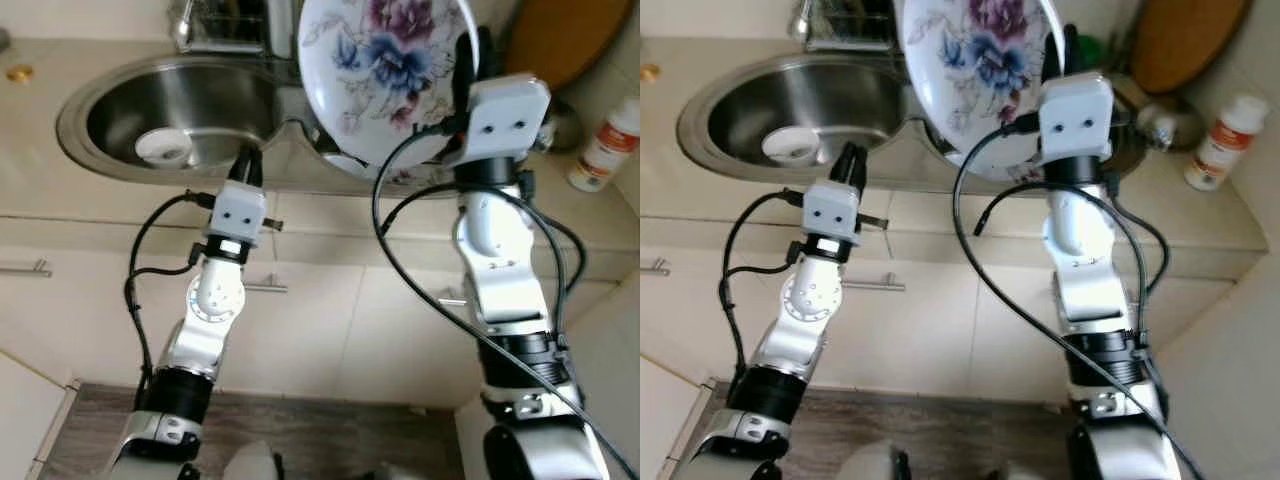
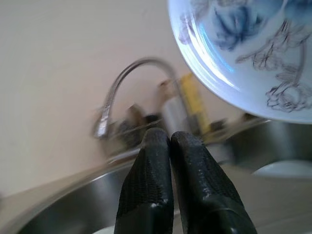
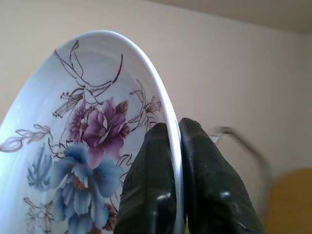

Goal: Kitchen organization

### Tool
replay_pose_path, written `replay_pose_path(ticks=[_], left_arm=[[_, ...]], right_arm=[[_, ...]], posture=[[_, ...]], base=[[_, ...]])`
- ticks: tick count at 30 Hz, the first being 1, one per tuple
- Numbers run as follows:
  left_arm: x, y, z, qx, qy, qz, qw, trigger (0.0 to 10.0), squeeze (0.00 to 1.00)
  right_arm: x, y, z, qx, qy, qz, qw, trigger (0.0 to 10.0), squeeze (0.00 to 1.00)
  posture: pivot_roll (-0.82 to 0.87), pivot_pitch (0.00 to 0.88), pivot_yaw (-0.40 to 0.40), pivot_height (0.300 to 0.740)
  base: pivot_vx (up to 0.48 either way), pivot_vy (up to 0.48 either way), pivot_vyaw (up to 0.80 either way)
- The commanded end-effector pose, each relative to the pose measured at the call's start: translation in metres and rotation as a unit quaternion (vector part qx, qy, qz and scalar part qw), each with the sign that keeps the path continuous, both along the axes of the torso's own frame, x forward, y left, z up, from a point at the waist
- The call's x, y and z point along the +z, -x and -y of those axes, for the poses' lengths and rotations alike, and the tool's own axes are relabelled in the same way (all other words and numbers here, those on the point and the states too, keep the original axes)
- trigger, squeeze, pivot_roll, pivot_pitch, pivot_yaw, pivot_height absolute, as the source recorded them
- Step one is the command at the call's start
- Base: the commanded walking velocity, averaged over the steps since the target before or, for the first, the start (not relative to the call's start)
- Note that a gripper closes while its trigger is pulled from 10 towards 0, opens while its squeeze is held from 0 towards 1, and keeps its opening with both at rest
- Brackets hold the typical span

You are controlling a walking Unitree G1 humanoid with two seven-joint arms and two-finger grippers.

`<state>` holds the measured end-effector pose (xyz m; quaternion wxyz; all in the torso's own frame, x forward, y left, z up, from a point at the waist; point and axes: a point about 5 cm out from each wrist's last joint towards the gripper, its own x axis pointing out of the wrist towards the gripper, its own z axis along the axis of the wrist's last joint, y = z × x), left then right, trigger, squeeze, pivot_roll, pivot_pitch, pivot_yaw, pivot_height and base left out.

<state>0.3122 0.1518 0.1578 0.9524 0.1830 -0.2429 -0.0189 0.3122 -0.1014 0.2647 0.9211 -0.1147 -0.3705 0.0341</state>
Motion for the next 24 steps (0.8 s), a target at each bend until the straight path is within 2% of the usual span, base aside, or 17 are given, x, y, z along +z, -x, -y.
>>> replay_pose_path(ticks=[1, 7, 9, 11, 16, 19, 20, 21, 22, 23, 24], left_arm=[[0.002, 0.000, 0.008, -0.015, 0.004, 0.003, 1.000, 10.0, 0.00], [0.002, 0.000, 0.008, -0.014, 0.003, 0.004, 1.000, 10.0, 0.00], [0.001, 0.000, 0.008, -0.014, 0.003, 0.003, 1.000, 10.0, 0.00], [0.001, 0.000, 0.009, -0.014, 0.003, 0.001, 1.000, 10.0, 0.00], [0.001, 0.000, 0.011, -0.019, 0.006, 0.002, 1.000, 10.0, 0.00], [0.000, -0.001, 0.012, -0.020, 0.005, -0.003, 1.000, 10.0, 0.00], [-0.001, -0.001, 0.013, -0.021, 0.003, -0.005, 1.000, 10.0, 0.00], [-0.003, -0.001, 0.014, -0.023, 0.000, -0.008, 1.000, 10.0, 0.00], [-0.003, -0.001, 0.015, -0.023, 0.000, -0.008, 1.000, 10.0, 0.00], [-0.003, -0.001, 0.015, -0.023, 0.000, -0.008, 1.000, 10.0, 0.00], [-0.003, -0.001, 0.015, -0.024, -0.001, -0.008, 1.000, 10.0, 0.00]], right_arm=[[0.009, 0.002, 0.011, -0.015, -0.009, 0.023, 1.000, 10.0, 0.00], [0.002, -0.004, 0.010, -0.025, 0.006, -0.003, 1.000, 10.0, 0.00], [-0.009, -0.010, 0.008, -0.019, 0.004, -0.047, 0.999, 10.0, 0.00], [-0.012, -0.012, 0.008, -0.020, 0.006, -0.058, 0.998, 10.0, 0.00], [-0.025, -0.018, 0.007, -0.022, 0.021, -0.097, 0.995, 10.0, 0.00], [-0.030, -0.025, 0.008, -0.024, 0.048, -0.116, 0.992, 10.0, 0.00], [-0.034, -0.031, 0.009, -0.030, 0.065, -0.135, 0.988, 10.0, 0.00], [-0.043, -0.043, 0.015, -0.048, 0.092, -0.180, 0.978, 10.0, 0.00], [-0.049, -0.049, 0.018, -0.060, 0.110, -0.206, 0.971, 10.0, 0.00], [-0.049, -0.049, 0.018, -0.060, 0.110, -0.206, 0.971, 10.0, 0.00], [-0.056, -0.055, 0.022, -0.075, 0.121, -0.233, 0.962, 10.0, 0.00]], posture=[[0.16, 0.000, -0.025, 0.740], [0.17, 0.000, -0.025, 0.740], [0.16, 0.000, -0.023, 0.740], [0.16, 0.000, -0.023, 0.740], [0.15, 0.000, -0.009, 0.740], [0.15, 0.000, -0.009, 0.740], [0.15, 0.000, -0.006, 0.740], [0.15, 0.000, -0.007, 0.740], [0.15, 0.000, -0.008, 0.740], [0.15, 0.000, -0.008, 0.740], [0.16, 0.000, -0.010, 0.740]], base=[[0.341, 0.000, 0.00], [0.342, 0.000, 0.00], [0.336, 0.000, 0.00], [0.298, 0.000, 0.00], [0.000, 0.000, 0.00], [0.000, 0.000, 0.00], [0.000, 0.000, 0.00], [0.000, 0.000, 0.00], [0.000, 0.000, 0.00], [0.000, 0.000, 0.00], [0.000, 0.000, 0.00]])
